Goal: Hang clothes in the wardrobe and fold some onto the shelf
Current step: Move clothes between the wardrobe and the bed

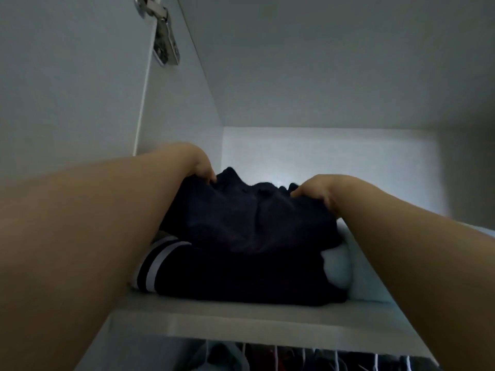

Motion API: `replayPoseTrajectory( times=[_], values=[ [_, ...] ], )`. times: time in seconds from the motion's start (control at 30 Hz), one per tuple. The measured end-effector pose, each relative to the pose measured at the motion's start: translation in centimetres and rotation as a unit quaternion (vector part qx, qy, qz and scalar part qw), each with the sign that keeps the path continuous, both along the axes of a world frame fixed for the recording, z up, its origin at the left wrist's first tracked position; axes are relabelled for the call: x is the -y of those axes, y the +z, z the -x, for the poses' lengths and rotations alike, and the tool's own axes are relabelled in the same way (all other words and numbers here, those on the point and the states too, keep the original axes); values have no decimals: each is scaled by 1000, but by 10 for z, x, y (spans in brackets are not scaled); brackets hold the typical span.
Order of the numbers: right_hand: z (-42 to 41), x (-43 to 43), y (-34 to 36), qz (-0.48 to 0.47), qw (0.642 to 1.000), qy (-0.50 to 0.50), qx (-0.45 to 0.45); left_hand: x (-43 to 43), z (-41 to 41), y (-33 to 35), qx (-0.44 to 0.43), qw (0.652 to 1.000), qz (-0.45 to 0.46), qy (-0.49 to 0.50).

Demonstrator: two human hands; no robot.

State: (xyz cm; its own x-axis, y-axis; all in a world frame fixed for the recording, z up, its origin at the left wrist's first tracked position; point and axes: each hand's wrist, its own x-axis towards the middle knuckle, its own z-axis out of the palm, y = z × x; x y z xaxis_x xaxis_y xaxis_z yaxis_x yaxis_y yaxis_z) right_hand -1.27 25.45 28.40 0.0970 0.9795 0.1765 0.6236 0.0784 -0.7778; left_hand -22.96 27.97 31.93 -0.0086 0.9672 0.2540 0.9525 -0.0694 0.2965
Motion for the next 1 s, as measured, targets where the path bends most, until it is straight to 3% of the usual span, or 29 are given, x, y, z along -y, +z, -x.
replayPoseTrajectory(
  times=[0.1,0.2,0.27,0.37,0.43,0.53,0.67,0.8,1.0],
  values=[
    [0,-12,-16,48,959,-46,274,-24,-2,-14,-163,983,78,40],
    [-3,-25,-16,121,925,-40,357,-42,-11,-27,-249,964,72,65],
    [-5,-32,-10,55,910,-67,406,-44,-20,-30,-252,966,-12,54],
    [-2,-47,-3,-159,908,-118,369,-46,-33,-28,-191,972,-132,-21],
    [10,-51,0,-221,919,-67,320,-51,-39,-33,-144,979,-134,-62],
    [27,-53,-13,-135,916,57,372,-71,-43,-51,-133,987,-61,-74],
    [19,-62,-39,54,890,103,441,-84,-35,-70,-113,985,102,-87],
    [15,-63,-42,61,907,107,402,-95,-28,-76,-48,991,111,-63],
    [12,-52,-47,66,917,103,381,-77,-40,-81,-94,983,142,-65]
  ],
)
